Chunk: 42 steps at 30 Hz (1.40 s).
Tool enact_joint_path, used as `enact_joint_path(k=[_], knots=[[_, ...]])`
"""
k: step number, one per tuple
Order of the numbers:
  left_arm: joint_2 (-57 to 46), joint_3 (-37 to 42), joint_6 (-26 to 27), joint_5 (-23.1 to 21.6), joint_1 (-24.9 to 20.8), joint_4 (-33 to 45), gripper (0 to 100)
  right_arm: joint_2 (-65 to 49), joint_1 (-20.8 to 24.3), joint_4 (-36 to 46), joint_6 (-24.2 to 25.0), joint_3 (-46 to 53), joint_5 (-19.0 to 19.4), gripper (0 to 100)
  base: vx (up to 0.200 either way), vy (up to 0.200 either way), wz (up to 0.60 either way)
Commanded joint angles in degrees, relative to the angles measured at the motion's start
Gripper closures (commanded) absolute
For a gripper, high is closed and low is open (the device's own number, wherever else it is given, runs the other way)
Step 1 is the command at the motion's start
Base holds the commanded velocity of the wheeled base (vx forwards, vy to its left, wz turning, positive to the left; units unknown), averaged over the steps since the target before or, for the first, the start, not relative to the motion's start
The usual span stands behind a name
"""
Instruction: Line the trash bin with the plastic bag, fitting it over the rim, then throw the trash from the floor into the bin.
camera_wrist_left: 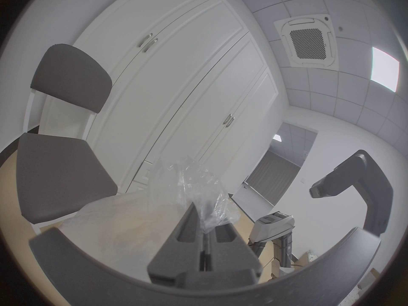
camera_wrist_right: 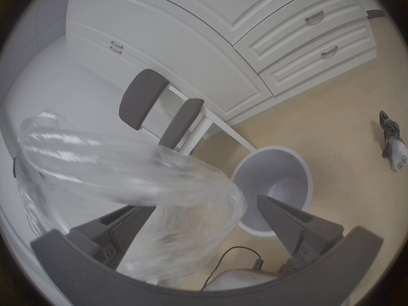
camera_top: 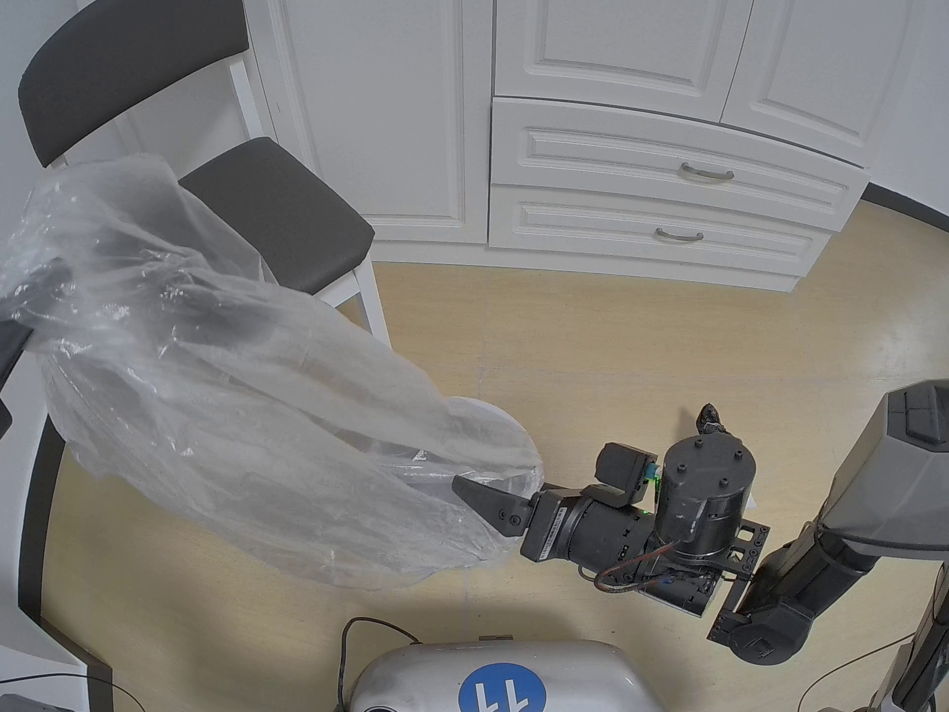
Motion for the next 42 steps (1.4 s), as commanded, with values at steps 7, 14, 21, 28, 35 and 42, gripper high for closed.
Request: enact_joint_path(k=[7,14,21,28,35,42], knots=[[-0.4,1.9,0.4,-1.0,0.1,-1.3,100,1.7,0.5,-0.2,-0.3,0.3,-0.1,0,0.000,0.000,0.00],[-0.4,1.9,0.4,-1.0,0.1,-1.3,100,1.8,0.4,-0.2,-0.4,0.4,-0.1,0,0.000,0.000,0.00],[-0.4,2.0,0.4,-1.0,0.1,-1.3,100,1.7,0.4,-0.3,-0.6,0.5,-0.3,0,0.000,0.000,0.00],[-0.2,2.1,0.4,-1.0,0.1,-1.3,100,1.4,0.4,-1.9,-0.5,0.6,-0.3,100,0.000,0.000,0.00],[0.4,2.6,0.2,-1.0,0.1,-1.2,100,1.0,0.5,-5.5,-0.6,1.8,-0.4,100,0.000,0.000,0.00],[1.3,2.6,0.0,-1.1,0.2,0.0,100,-3.7,0.3,-8.7,-6.2,4.5,-2.1,100,0.000,0.000,0.00]])
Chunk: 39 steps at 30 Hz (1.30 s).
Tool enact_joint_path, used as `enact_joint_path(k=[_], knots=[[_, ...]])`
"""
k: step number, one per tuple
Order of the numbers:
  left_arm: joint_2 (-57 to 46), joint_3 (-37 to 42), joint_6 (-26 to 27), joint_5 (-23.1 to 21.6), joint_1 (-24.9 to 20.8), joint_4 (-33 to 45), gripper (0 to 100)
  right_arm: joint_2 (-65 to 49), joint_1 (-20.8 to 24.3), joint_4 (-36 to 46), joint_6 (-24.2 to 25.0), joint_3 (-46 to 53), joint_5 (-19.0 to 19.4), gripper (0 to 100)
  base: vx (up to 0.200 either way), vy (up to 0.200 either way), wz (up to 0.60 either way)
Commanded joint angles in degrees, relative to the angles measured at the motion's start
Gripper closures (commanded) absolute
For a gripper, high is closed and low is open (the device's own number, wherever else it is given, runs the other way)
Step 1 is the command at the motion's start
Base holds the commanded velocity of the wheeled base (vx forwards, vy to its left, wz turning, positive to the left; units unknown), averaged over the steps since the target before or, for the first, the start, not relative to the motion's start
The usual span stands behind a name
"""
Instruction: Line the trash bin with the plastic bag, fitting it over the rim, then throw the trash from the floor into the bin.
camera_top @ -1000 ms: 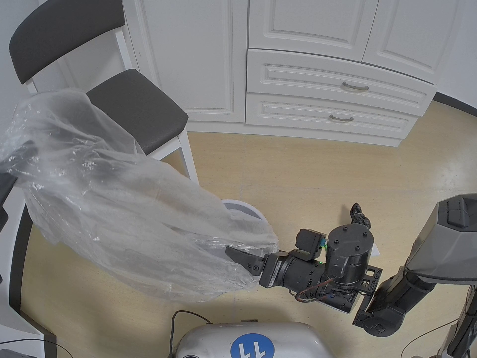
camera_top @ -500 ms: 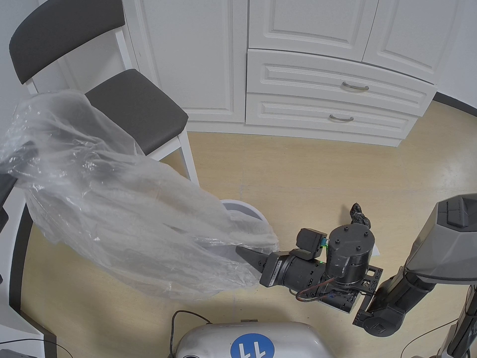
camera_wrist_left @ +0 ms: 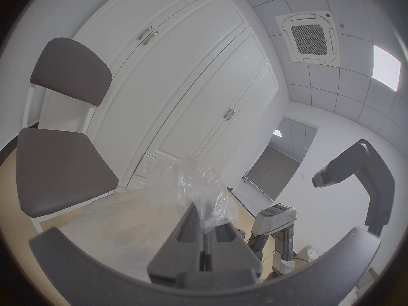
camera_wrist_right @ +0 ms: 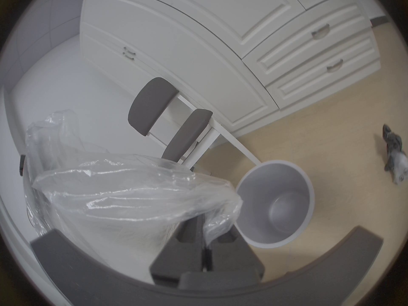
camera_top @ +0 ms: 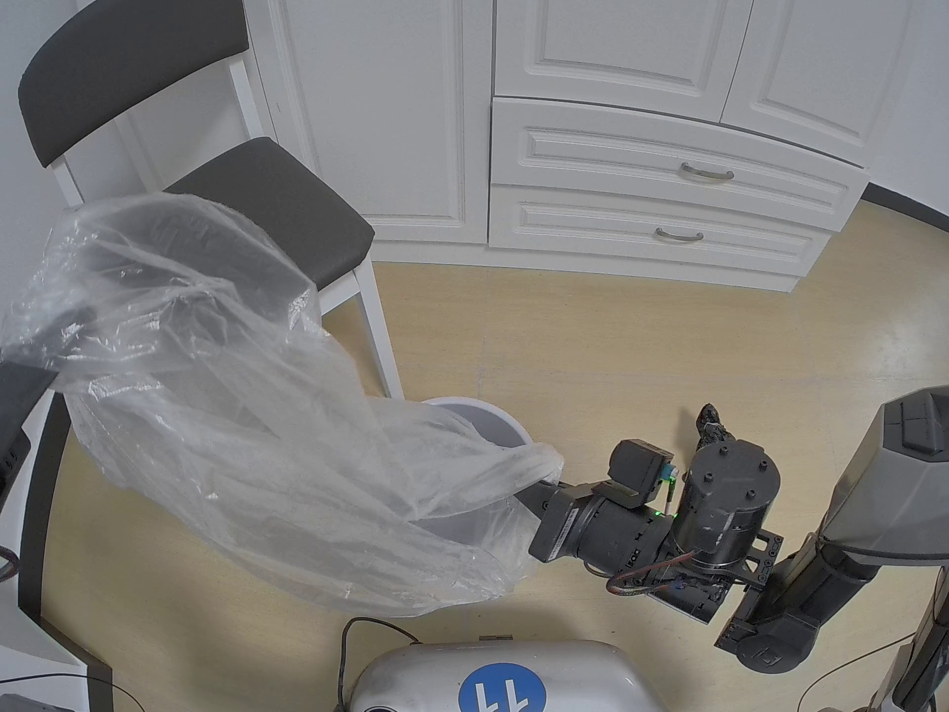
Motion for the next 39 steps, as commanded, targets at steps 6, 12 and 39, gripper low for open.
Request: enact_joint_path(k=[6,12,39], knots=[[3.5,0.9,0.2,0.0,0.1,4.0,100,-14.5,-0.5,7.2,-12.6,4.6,-0.5,100,0.000,0.000,0.00],[5.7,1.0,0.3,0.2,0.1,9.9,100,-31.7,-0.5,30.2,-20.2,3.5,-3.0,100,0.000,0.000,0.00],[11.1,6.4,19.8,8.6,0.4,17.7,100,-54.1,4.0,67.8,-35.1,-4.6,-30.9,100,0.000,0.000,0.00]])
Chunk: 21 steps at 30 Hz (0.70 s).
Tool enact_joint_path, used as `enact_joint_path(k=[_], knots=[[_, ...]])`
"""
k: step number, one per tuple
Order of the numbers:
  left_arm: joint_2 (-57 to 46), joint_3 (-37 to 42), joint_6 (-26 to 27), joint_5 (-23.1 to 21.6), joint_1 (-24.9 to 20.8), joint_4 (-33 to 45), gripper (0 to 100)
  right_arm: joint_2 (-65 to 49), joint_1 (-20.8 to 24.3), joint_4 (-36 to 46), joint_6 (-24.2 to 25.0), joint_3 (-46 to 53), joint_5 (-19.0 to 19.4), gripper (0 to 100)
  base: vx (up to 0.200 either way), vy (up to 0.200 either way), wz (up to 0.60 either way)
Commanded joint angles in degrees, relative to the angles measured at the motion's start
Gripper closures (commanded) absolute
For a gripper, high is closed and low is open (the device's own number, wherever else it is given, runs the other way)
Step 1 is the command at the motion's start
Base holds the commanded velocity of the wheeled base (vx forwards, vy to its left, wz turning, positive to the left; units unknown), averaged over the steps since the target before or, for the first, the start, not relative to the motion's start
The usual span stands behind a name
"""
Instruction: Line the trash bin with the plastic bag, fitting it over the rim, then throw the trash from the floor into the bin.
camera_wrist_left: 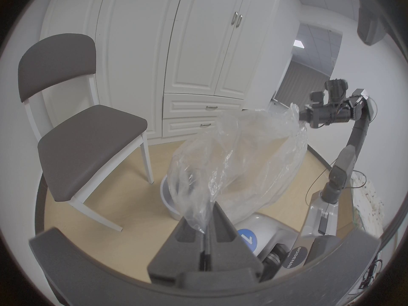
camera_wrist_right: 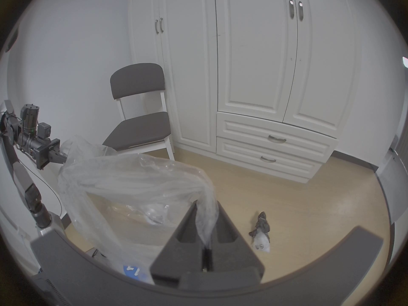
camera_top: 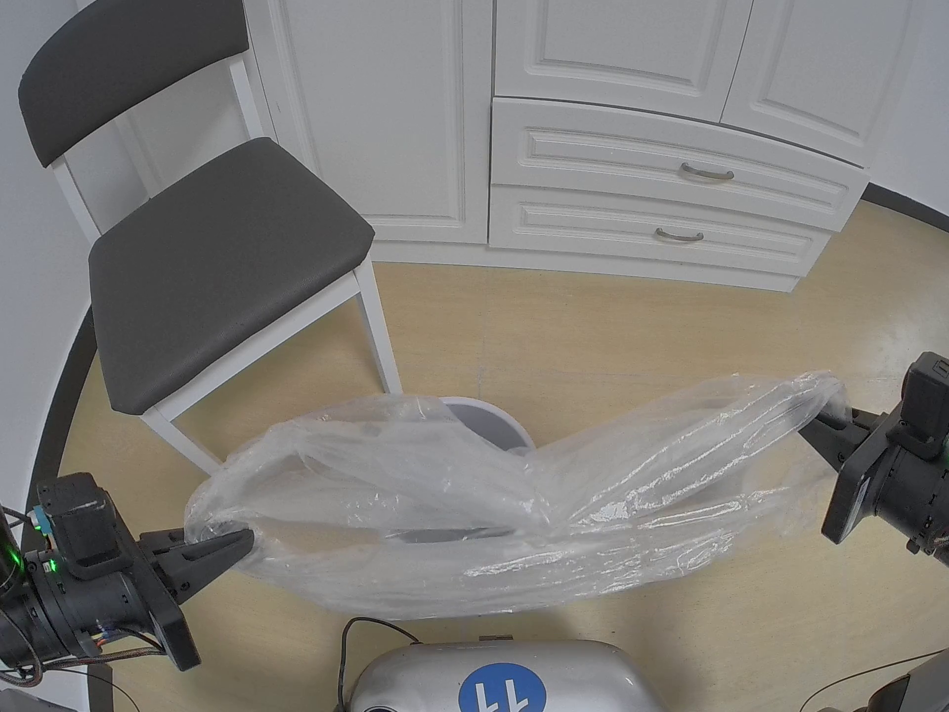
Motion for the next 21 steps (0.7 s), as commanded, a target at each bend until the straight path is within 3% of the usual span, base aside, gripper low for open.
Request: enact_joint_path(k=[1,11,21], knots=[[2.1,-1.0,0.8,2.1,0.0,1.2,100,-1.1,0.2,0.0,-1.6,0.2,-1.0,100,0.000,0.000,0.00],[1.5,-1.3,0.9,4.6,0.0,1.7,100,-0.9,0.2,0.7,-4.1,1.5,-7.4,100,0.000,0.000,0.00],[1.0,-1.1,0.8,4.4,0.0,1.3,100,-1.1,0.3,0.7,-7.3,3.5,-7.6,100,0.000,0.000,0.00]])
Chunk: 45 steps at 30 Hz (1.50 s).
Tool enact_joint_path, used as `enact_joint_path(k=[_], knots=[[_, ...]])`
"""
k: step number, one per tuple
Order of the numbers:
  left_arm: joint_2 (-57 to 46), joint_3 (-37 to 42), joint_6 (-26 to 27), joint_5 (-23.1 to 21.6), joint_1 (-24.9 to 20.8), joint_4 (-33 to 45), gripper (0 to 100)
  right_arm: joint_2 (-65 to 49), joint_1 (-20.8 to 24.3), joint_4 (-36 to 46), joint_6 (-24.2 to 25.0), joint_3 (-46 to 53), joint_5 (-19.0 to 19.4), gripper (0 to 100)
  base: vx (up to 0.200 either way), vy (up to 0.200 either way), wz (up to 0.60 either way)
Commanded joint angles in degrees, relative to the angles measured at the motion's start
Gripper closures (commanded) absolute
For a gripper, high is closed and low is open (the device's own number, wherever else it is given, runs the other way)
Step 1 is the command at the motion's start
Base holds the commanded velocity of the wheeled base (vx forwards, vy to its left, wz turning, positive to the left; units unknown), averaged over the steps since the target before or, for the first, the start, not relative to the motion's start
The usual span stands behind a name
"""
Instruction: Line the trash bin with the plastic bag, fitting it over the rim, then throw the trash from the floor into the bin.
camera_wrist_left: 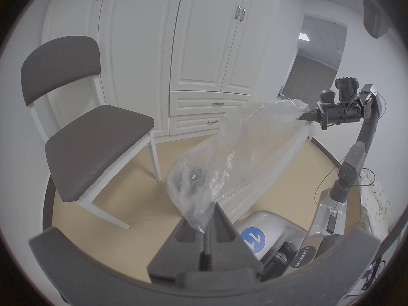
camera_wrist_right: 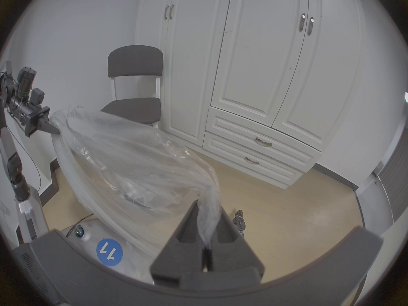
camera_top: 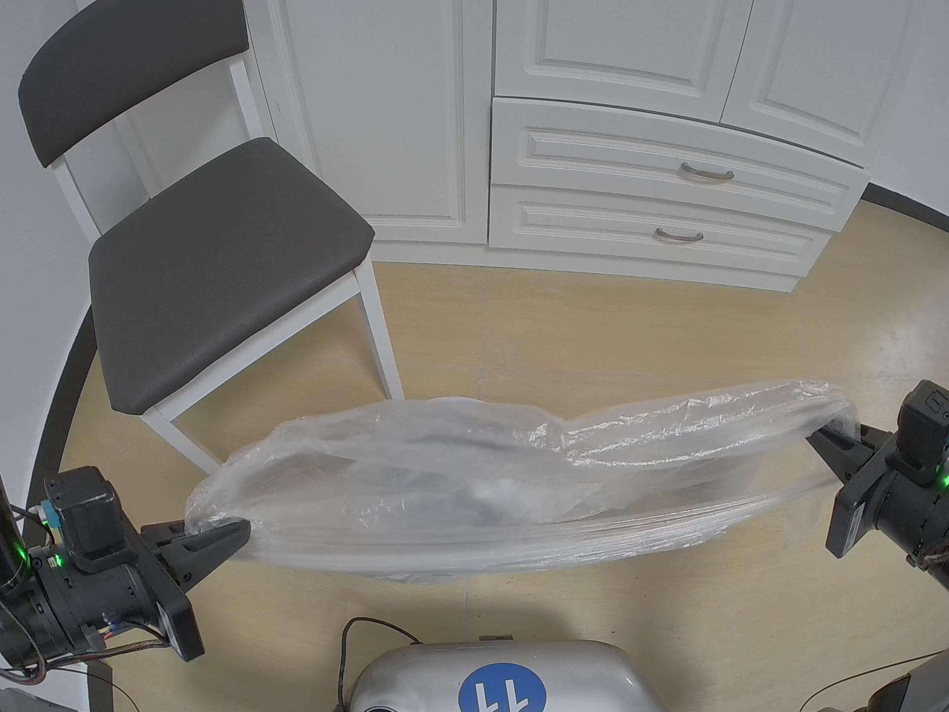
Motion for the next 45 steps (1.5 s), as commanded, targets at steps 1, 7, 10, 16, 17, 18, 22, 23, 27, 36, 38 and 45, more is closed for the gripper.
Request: enact_joint_path(k=[1,7,10,16,17,18,22,23,27,36,38,45], knots=[[-0.4,0.0,0.0,0.2,0.0,0.0,100,0.0,0.0,0.1,-0.3,0.5,-0.1,100,0.000,0.000,0.00],[-0.4,-0.2,0.1,0.3,0.1,0.0,100,-1.3,0.0,-0.1,-2.5,2.0,-1.7,100,0.000,0.000,0.00],[-0.4,-0.5,0.1,0.3,0.1,0.0,100,-1.8,0.0,-0.2,-3.3,2.1,-3.3,100,0.000,0.000,0.00],[-0.7,-0.4,0.1,0.3,0.1,-0.2,100,-0.5,0.0,-0.3,-3.5,2.2,-3.2,100,0.000,0.000,0.00],[-0.8,-0.4,0.1,0.3,0.1,-0.2,100,-0.2,0.0,-0.3,-3.5,2.2,-3.2,100,0.000,0.000,0.00],[-0.7,-0.5,0.0,0.3,0.1,-0.2,100,-0.1,0.0,-0.3,-3.4,2.2,-3.2,100,0.000,0.000,0.00],[0.2,-0.5,0.0,0.1,0.2,-0.4,100,0.0,0.1,-0.6,-3.4,2.3,-2.8,100,0.000,0.000,0.00],[0.4,-0.5,0.1,0.1,0.2,-0.5,100,0.0,0.4,-0.7,-3.4,2.3,-2.7,100,0.000,0.000,0.00],[1.4,-0.4,0.1,0.1,0.2,-1.6,100,0.2,1.5,-1.5,-3.1,2.4,-2.6,100,0.000,0.000,0.00],[2.3,0.4,0.0,0.0,0.2,-4.8,100,1.7,2.3,-6.7,-3.7,4.3,-2.3,100,0.000,0.000,0.00],[2.4,0.3,-0.1,0.0,0.2,-4.8,100,2.7,2.3,-6.9,-3.5,4.5,-1.6,100,0.000,0.000,0.00],[2.2,1.3,0.1,-0.2,-0.4,-7.9,100,4.2,3.7,-14.0,-4.9,7.1,-1.0,100,0.000,0.000,0.00]])
